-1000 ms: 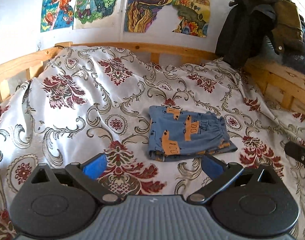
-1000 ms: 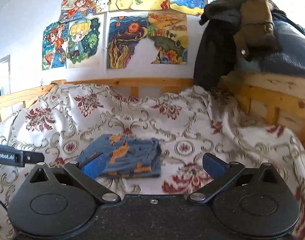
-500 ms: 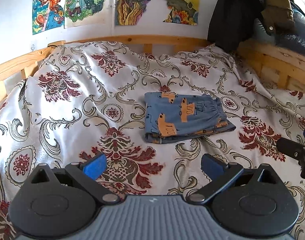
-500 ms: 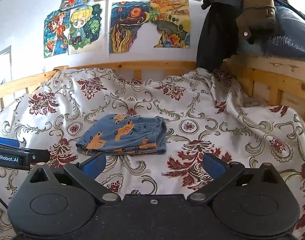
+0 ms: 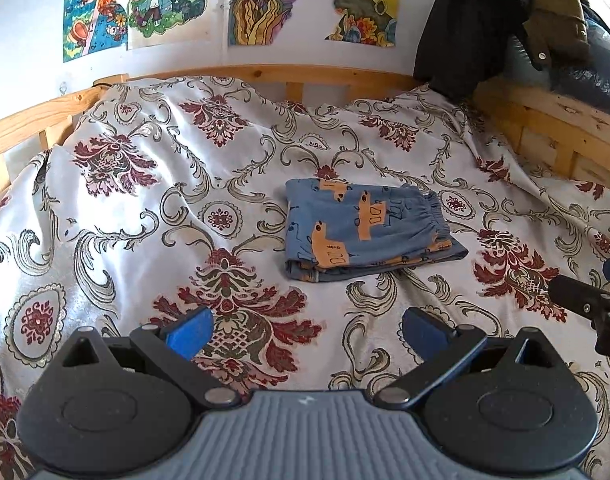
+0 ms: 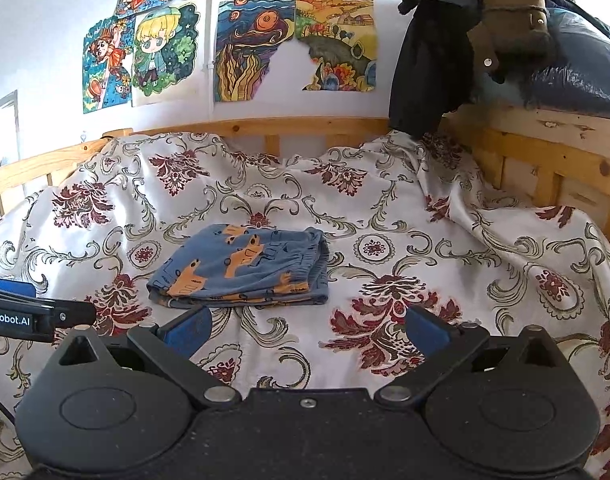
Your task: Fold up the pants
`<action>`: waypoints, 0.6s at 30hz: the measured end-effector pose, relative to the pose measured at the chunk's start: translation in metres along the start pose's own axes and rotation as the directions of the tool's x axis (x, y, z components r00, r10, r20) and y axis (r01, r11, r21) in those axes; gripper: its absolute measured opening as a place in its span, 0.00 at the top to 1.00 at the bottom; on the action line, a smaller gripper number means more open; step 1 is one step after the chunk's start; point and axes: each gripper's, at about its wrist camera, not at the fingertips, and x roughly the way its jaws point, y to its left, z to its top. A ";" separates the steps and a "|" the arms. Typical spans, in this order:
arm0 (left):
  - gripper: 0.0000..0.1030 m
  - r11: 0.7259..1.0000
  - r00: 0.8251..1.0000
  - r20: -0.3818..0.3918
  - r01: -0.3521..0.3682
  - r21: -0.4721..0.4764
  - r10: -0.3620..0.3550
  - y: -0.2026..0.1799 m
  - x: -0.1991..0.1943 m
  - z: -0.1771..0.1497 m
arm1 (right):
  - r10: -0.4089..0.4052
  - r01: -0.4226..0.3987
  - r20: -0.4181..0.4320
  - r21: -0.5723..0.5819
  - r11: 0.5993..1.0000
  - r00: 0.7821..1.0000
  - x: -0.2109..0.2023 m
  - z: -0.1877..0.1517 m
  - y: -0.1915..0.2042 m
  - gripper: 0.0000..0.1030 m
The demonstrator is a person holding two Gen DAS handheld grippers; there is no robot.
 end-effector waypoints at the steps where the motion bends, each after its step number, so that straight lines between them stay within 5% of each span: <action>1: 0.00 1.000 1.000 0.000 0.001 -0.001 -0.001 0.000 0.000 0.000 | 0.000 0.000 0.000 -0.001 1.000 1.000 0.000 0.000 0.000 0.01; 18: 0.00 1.000 1.000 -0.002 0.003 -0.003 -0.003 0.001 0.000 0.000 | 0.001 -0.001 -0.005 -0.002 1.000 1.000 0.002 -0.001 -0.001 0.01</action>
